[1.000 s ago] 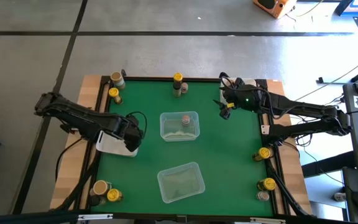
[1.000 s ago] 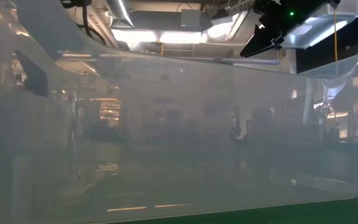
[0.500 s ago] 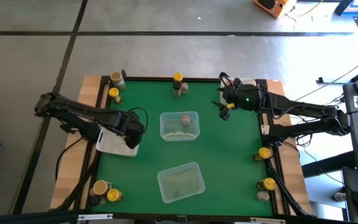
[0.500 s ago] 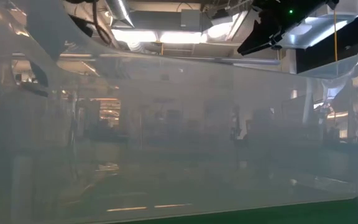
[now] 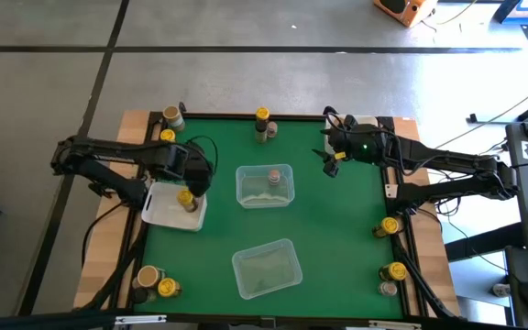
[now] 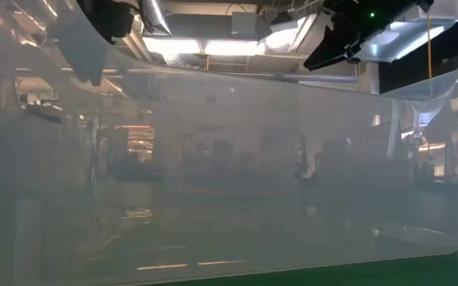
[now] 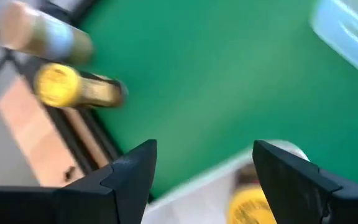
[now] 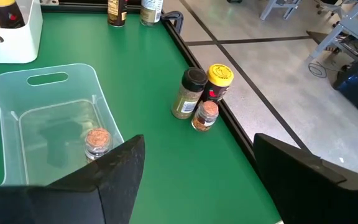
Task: Sort spices by type
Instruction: Put the yellow spice can into the bottom white bin
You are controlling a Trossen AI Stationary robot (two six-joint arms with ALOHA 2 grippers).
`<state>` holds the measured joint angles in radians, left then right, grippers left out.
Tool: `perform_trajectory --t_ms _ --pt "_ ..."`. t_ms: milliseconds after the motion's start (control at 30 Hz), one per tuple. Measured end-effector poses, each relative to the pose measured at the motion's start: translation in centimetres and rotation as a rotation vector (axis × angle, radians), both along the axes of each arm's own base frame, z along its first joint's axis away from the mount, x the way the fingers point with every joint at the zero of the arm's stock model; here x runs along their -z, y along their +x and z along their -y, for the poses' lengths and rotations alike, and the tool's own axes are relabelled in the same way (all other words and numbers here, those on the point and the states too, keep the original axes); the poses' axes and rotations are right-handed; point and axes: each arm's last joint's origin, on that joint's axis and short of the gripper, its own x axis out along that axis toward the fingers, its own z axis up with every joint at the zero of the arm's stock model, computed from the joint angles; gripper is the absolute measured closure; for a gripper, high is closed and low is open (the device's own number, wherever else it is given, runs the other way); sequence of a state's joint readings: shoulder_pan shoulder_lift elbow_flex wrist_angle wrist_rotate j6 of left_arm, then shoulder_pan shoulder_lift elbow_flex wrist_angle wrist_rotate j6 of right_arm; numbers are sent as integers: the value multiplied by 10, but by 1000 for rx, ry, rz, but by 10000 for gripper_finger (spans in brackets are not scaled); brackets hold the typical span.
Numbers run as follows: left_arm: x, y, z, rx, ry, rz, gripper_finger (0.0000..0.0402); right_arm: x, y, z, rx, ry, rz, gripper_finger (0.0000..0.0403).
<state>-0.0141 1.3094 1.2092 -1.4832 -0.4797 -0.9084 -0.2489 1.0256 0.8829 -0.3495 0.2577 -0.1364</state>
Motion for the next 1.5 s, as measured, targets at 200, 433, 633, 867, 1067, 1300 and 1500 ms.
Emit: perform_trajectory --t_ms 200,433,633,867,1067,1300,1500 --pt "-2 -3 -19 -30 94 -49 139 0 0 0 0 0 0 104" --pt "4 -8 -38 -116 169 -88 139 0 0 0 0 0 1 104" --pt "13 -15 -59 -256 168 -91 139 0 0 0 -1 -1 2 104" --pt "26 -26 -85 -388 159 -106 139 0 0 0 -1 -1 4 104" --pt "33 -34 -104 -459 156 -110 139 -1 1 0 -1 -4 15 104" --pt "47 -40 -123 -466 158 -99 139 -2 1 0 -20 5 21 104" --pt "55 -53 -132 -518 140 -148 139 -2 2 -1 -32 8 32 104"
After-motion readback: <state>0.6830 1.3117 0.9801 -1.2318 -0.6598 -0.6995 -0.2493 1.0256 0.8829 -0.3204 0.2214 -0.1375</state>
